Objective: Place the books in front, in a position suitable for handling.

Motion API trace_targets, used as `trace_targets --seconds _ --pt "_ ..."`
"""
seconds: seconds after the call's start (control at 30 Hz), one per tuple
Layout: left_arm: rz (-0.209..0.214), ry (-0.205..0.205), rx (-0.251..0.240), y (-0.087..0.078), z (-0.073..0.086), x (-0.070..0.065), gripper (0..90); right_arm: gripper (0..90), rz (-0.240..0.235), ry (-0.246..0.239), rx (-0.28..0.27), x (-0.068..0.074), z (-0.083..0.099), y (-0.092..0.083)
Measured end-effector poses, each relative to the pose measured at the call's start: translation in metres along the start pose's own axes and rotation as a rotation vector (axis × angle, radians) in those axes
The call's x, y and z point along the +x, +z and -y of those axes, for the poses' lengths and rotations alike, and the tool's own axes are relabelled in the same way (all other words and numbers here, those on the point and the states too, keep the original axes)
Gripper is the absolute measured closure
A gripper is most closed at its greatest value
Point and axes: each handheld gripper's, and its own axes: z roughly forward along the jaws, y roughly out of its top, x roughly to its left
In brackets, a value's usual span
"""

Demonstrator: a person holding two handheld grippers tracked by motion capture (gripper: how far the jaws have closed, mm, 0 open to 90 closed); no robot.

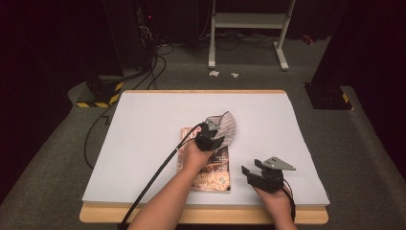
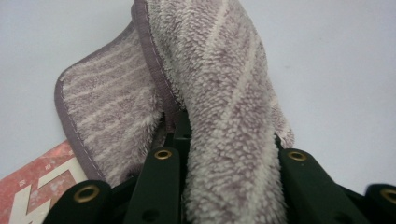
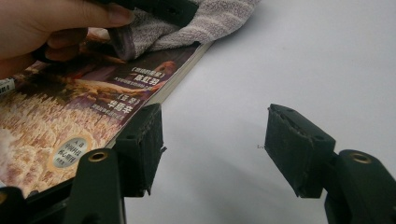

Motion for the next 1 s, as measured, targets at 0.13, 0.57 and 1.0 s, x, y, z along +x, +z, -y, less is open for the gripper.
trace_targets --seconds 0.13,0.57,1.0 --pt "-0.018 0.001 0.010 -0.003 0.002 0.005 70.4 36.9 0.001 0.000 0.000 0.000 0.000 0.000" --pt "-0.120 -0.048 0.032 -0.038 0.031 0.056 71.0 36.9 0.006 -0.009 0.012 0.002 0.001 0.003" --pt "-0.196 -0.134 0.028 -0.066 0.058 0.100 71.0 36.9 0.010 -0.014 0.017 0.002 0.001 0.004"
